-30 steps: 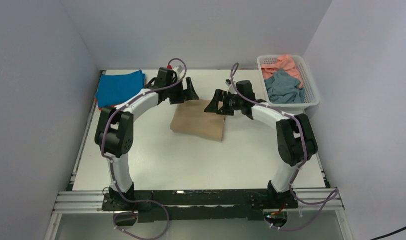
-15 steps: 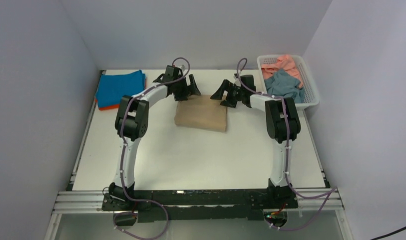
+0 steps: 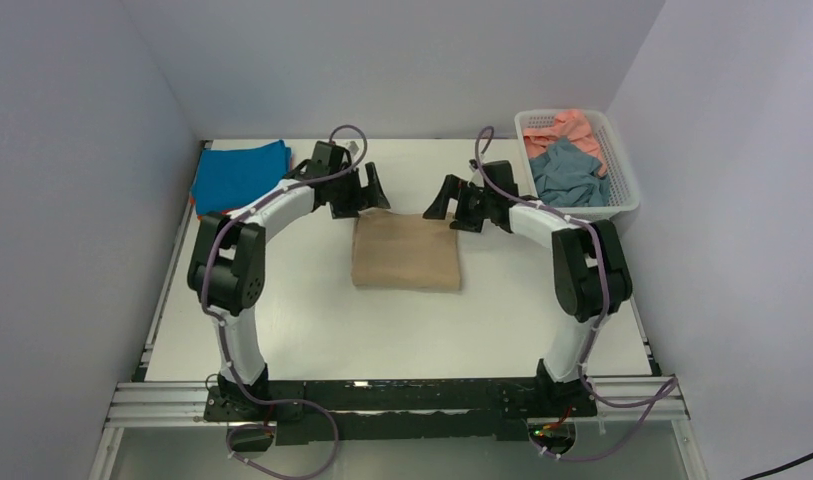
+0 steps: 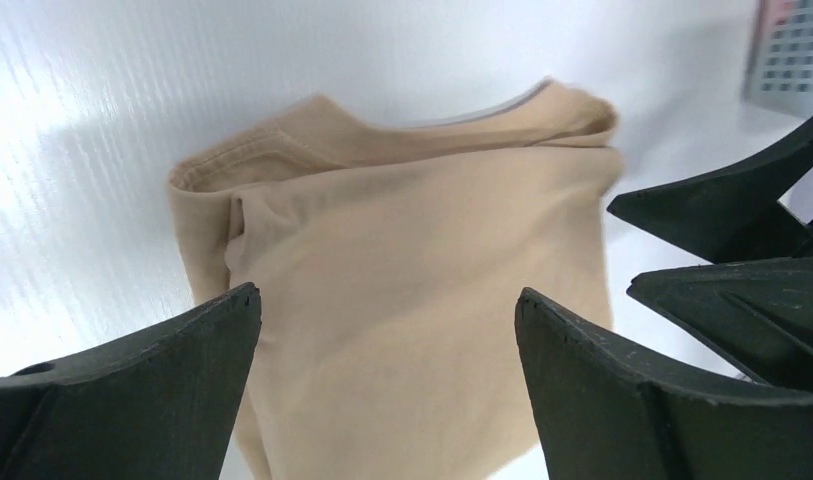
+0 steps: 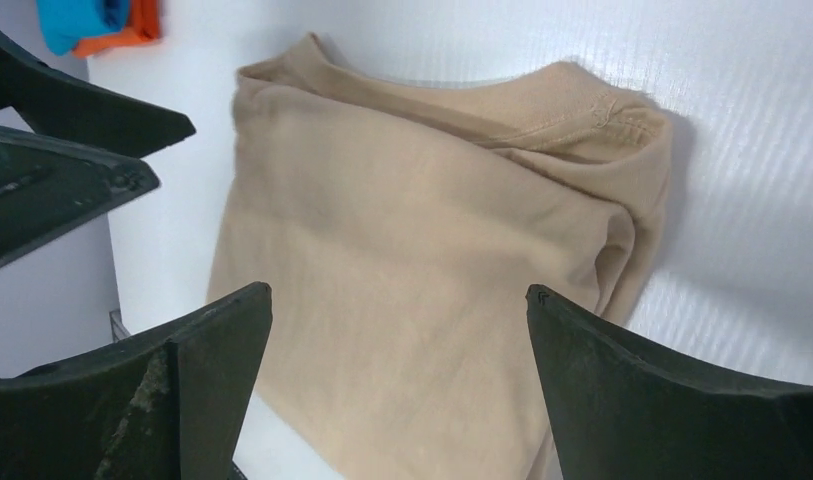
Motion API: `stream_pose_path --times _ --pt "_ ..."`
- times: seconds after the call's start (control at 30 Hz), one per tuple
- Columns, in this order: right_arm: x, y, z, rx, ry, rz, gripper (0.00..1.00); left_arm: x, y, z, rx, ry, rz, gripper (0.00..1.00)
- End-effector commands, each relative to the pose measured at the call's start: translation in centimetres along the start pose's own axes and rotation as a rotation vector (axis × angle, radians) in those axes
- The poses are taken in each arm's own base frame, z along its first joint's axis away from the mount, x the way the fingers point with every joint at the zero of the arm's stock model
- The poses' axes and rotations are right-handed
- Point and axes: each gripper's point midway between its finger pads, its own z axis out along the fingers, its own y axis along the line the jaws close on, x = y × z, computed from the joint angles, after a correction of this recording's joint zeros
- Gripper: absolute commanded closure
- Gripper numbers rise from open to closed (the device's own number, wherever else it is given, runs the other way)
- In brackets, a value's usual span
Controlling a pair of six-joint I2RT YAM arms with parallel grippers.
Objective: Fold and stack the t-shirts
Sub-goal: Fold the long partially folded tshirt into a neat square, then smooth out wrinkles on the folded tshirt
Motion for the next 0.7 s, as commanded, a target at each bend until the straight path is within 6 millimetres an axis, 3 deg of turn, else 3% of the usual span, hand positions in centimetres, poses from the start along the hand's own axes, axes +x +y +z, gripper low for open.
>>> stream_pose_path --times 0.0,0.03,0.13,0.27,0.37,0.47,0.67 --pt "-1.8 3.9 -4.4 -0.025 -0.122 -0.116 0.0 -2.4 -6.0 -6.3 0.141 -0.137 0.109 0.0" --pt "-1.1 4.9 -4.8 -0.054 -0.125 -0.136 0.0 -1.5 -6.8 -6.8 0.18 -0.138 0.111 0.01" --pt "2.2 7.7 -5.9 -0.165 -0.103 -0.159 0.0 3.6 -7.7 -6.8 0.278 -0.052 0.098 0.01" --pt "6.9 8.4 -6.3 -0.278 -0.052 -0.101 0.0 8.4 -7.5 -5.6 0.336 0.043 0.065 0.01" --pt "8.9 5.8 -5.3 -0.221 -0.027 -0.042 0.0 10.3 -5.5 -3.6 0.269 0.089 0.028 0.01" --pt "10.9 2.0 -3.8 -0.104 0.021 0.01 0.0 12.5 -1.6 -1.9 0.117 0.143 -0.009 0.01" --pt "14.3 -4.0 -3.9 0.08 0.074 0.112 0.0 17.7 4.7 -1.7 -0.071 0.204 -0.052 0.01"
